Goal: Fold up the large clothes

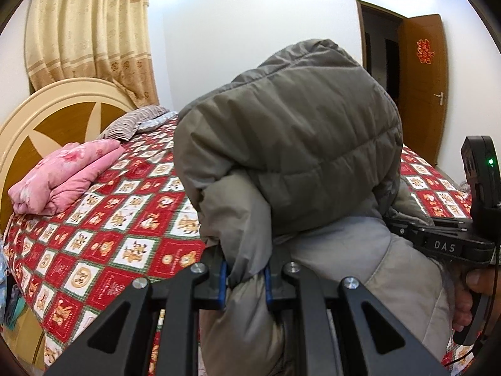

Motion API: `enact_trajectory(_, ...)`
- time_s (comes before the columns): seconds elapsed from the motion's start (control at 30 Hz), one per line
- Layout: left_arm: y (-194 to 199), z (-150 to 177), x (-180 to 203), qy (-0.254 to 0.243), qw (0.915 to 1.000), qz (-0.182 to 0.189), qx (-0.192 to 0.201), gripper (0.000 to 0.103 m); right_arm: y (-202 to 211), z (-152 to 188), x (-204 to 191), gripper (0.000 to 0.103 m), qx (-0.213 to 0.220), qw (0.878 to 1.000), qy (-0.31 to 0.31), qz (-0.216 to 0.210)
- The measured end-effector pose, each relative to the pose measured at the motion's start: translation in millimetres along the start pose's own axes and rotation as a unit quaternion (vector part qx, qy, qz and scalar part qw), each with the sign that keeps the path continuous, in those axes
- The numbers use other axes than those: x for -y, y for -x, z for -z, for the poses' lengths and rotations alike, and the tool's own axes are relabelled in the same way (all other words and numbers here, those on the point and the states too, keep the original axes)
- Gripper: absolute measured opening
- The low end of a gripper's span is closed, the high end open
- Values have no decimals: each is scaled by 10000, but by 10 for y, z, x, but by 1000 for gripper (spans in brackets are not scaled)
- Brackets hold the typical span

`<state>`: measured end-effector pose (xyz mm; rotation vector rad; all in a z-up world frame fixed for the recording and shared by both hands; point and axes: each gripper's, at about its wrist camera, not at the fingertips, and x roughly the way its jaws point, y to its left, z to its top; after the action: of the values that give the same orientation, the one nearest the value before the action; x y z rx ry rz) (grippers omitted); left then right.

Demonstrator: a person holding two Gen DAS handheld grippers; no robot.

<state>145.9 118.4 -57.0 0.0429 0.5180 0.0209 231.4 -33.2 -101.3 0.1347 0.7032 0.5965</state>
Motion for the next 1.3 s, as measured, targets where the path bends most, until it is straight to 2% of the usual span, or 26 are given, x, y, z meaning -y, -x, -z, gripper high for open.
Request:
enact_trajectory(0.37, -61, 46, -438, 263, 9993, -262, -11, 17, -378, -185, -341, 16, -186, 9993, 236, -204)
enact_trajectory(0.83, -219, 281, -941, 558, 9963, -590, -293, 17, -964, -156, -723, 16, -615, 9960, 487, -428)
enact_trajectory(1.3, -503, 498, -1124, 654, 9940, -639, -595, 20, -1320, -102, -737, 16, -946, 9934, 532, -378)
